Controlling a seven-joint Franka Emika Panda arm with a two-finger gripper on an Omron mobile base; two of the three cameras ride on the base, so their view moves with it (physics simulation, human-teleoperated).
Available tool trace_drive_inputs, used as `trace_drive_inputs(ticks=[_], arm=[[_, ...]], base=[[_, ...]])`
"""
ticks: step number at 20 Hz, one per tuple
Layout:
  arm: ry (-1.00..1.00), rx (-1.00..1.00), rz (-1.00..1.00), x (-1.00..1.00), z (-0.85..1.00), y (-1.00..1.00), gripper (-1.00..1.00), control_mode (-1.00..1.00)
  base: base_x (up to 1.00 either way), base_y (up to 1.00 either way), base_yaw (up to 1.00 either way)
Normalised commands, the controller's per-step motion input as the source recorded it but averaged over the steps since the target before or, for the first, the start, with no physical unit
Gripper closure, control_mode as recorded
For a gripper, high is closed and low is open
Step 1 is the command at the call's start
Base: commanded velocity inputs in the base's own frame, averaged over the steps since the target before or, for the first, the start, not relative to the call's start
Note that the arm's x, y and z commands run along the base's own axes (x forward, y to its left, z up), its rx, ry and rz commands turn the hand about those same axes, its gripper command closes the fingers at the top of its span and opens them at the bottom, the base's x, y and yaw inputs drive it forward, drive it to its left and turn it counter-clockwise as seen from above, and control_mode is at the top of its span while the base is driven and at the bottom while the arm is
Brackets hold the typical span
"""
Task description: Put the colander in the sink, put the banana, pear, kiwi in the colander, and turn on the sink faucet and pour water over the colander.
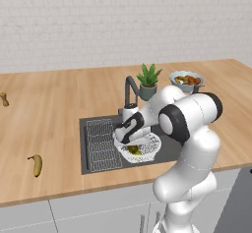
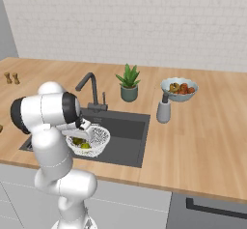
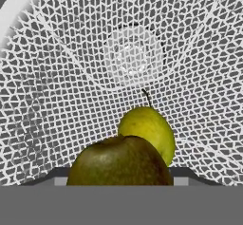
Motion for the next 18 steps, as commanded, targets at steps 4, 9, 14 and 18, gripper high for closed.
trace_drive_inputs(ticks=[4,9,14,18], arm=[[0.0,0.0,0.0,0.0,0.0,0.0,-1.0,-1.0],[0.0,0.0,0.0,0.0,0.16,0.0,-1.0,-1.0],[0.0,0.0,0.0,-0.04,0.51,0.0,-1.0,-1.0],[0.0,0.0,0.0,-0.31,0.51,0.0,-1.0,-1.0]], base=[[0.0,0.0,0.0],[0.0,0.0,0.0],[0.0,0.0,0.0],[0.0,0.0,0.0]])
